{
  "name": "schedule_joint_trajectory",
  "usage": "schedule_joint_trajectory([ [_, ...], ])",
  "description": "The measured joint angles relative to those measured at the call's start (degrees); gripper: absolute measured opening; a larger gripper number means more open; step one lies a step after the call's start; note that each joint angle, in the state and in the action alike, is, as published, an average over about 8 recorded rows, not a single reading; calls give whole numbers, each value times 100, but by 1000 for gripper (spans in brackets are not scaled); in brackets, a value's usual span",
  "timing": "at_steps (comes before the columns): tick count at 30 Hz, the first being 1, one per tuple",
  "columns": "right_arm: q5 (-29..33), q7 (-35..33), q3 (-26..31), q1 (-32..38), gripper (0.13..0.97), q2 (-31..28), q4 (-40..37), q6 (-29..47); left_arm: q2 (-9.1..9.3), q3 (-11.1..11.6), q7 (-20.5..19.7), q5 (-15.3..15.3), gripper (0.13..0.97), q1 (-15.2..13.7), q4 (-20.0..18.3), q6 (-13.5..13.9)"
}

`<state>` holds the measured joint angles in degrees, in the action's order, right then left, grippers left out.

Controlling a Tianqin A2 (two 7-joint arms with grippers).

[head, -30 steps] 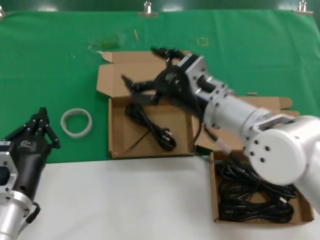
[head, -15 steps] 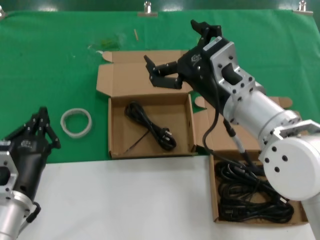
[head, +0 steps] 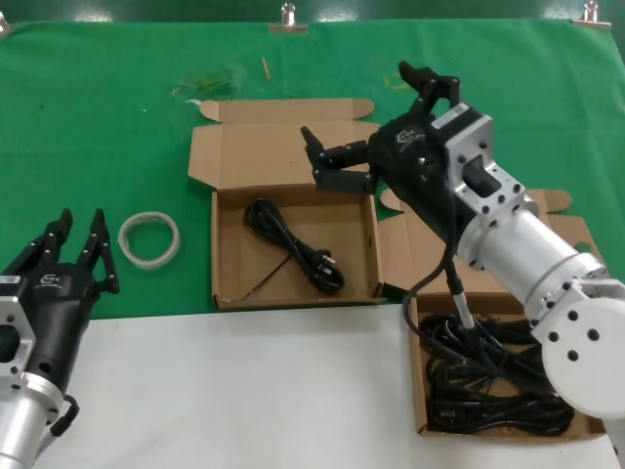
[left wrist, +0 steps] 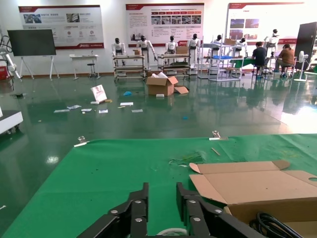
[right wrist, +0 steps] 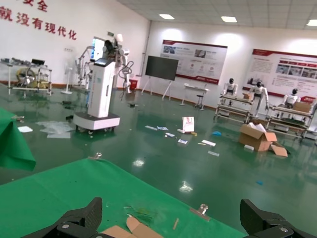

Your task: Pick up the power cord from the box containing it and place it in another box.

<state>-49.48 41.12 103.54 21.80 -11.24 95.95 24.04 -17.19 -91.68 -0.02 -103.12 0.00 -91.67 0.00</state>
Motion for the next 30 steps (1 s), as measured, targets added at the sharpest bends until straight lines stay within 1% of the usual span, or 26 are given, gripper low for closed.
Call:
schedule_joint_trajectory([
  [3, -277, -212, -61, -113, 954, -31, -22, -124, 0, 0, 0, 0, 238, 0, 0, 0],
  [11, -1006, -771, -222, -410, 965, -112, -80, -451, 0, 0, 0, 0, 385, 0, 0, 0],
  [12, -1099, -842, -243, -448, 965, -122, -87, -492, 0, 0, 0, 0, 385, 0, 0, 0],
  [20, -1828, -1401, -404, -743, 965, -203, -146, -819, 0, 0, 3, 0, 596, 0, 0, 0],
  [21, -1920, -1471, -425, -780, 965, -213, -153, -860, 0, 0, 3, 0, 596, 0, 0, 0],
  [29, -2648, -2030, -586, -1078, 965, -294, -211, -1187, 0, 0, 2, 0, 784, 0, 0, 0],
  [30, -2740, -2101, -606, -1114, 965, -304, -219, -1228, 0, 0, 2, 0, 784, 0, 0, 0],
])
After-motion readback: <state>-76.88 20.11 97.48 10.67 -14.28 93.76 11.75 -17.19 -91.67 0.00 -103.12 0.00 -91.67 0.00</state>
